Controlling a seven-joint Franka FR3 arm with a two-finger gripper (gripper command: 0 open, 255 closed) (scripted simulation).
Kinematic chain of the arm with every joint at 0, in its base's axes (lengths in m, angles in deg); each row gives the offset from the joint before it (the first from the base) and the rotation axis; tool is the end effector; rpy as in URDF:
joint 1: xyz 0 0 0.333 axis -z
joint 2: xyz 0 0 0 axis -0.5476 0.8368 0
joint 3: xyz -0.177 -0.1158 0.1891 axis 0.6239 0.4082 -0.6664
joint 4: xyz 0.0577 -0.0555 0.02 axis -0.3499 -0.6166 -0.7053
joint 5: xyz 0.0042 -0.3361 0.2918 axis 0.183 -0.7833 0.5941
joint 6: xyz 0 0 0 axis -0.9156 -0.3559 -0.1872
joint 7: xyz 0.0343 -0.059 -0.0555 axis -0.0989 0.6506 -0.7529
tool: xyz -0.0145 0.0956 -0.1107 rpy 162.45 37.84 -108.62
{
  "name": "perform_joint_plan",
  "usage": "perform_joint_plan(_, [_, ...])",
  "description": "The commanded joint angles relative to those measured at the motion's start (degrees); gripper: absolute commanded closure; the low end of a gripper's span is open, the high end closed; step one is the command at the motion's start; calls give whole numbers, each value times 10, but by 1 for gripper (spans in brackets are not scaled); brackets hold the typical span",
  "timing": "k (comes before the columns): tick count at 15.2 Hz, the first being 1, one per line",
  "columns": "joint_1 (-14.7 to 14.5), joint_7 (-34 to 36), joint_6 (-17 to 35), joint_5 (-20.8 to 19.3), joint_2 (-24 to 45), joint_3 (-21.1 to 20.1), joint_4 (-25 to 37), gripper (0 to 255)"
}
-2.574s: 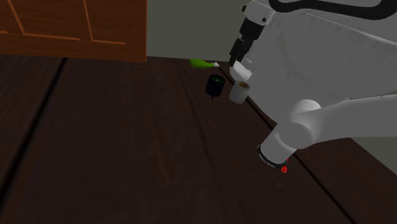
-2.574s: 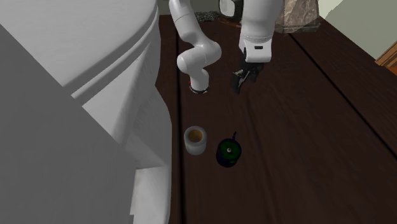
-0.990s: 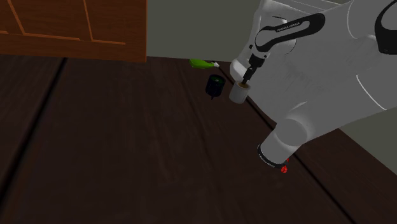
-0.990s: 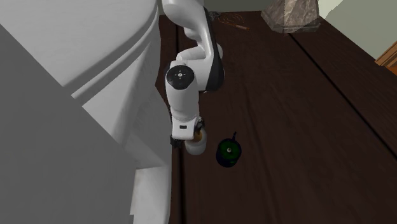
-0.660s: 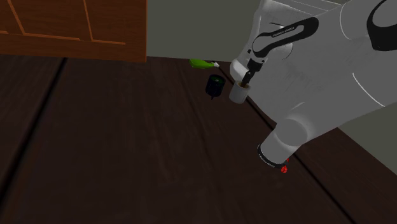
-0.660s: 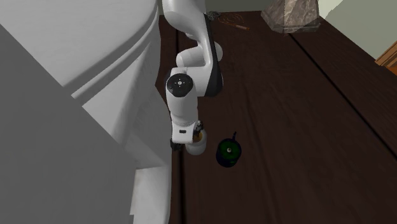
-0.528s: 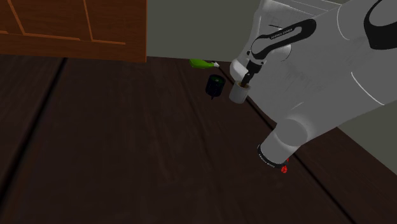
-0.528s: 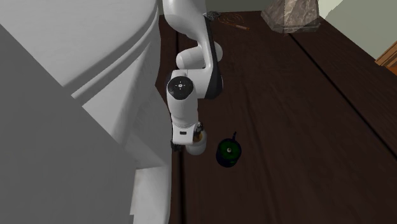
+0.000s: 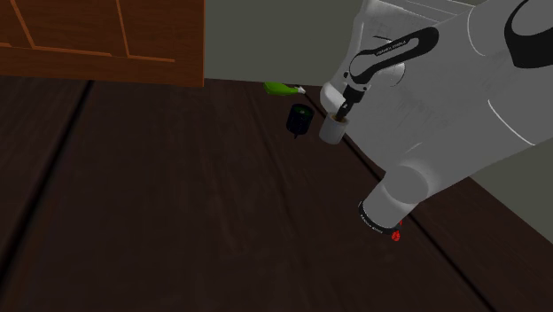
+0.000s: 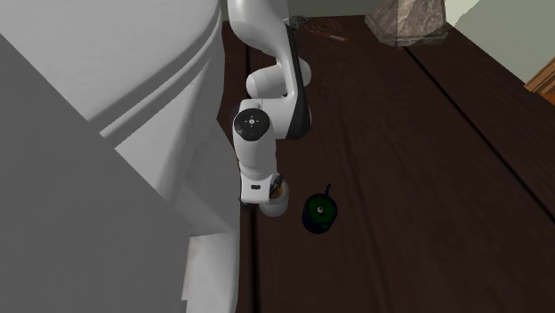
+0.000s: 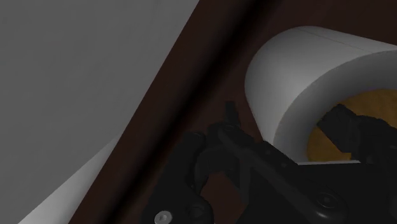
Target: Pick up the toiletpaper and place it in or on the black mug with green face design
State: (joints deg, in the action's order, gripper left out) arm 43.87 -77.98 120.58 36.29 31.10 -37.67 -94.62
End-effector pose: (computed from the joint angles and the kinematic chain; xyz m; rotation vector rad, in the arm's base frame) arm 0.3509 -0.3182 0.2426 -3.1354 -0.1423 -0.0339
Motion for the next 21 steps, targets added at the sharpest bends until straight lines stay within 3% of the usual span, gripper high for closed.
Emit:
perform_joint_plan(1, [0, 0, 0, 0, 0, 0, 0, 255])
perform_joint_plan(9, [0, 0, 0, 0, 0, 0, 0, 255])
perform_joint_plan(21, [9, 16, -109, -12, -61, -26, 50, 255])
